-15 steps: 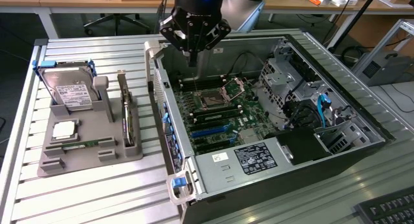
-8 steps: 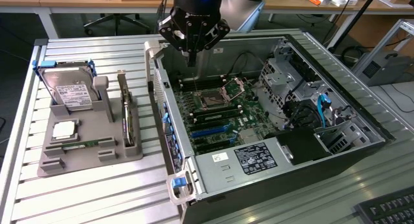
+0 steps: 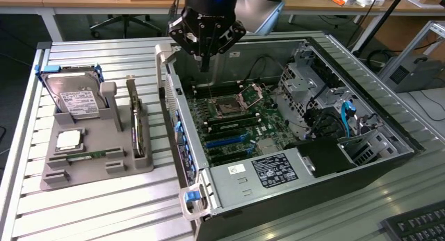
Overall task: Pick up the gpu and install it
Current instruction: 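Reach for the gpu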
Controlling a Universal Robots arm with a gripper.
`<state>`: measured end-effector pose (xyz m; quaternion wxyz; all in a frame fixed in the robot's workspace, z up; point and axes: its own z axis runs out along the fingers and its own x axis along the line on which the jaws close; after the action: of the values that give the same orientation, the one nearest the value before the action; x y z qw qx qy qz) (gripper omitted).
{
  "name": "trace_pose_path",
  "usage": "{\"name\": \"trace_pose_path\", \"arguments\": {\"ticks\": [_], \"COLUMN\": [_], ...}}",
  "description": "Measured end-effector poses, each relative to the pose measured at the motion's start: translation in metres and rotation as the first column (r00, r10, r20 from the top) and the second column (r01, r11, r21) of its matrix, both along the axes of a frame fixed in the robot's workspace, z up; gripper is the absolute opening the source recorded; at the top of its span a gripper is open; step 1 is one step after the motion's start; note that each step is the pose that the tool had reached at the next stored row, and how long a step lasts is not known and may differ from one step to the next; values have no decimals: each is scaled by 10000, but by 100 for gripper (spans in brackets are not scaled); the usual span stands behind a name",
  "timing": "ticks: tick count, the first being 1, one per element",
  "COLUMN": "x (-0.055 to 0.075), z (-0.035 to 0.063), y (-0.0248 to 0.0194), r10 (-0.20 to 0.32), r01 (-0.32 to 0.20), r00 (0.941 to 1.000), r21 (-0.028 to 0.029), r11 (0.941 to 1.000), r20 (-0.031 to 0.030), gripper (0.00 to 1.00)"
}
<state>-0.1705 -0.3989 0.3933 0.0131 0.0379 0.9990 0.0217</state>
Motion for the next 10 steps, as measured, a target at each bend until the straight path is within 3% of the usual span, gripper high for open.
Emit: {"name": "trace_pose_path", "arguments": {"ticks": [10], "x": [-36], "z": [0], "y": [0], "r10": [-1], "r01": [1], "r00": [10000], "r21": [0], "r11": [10000], "r20": [0], "gripper": [10]}}
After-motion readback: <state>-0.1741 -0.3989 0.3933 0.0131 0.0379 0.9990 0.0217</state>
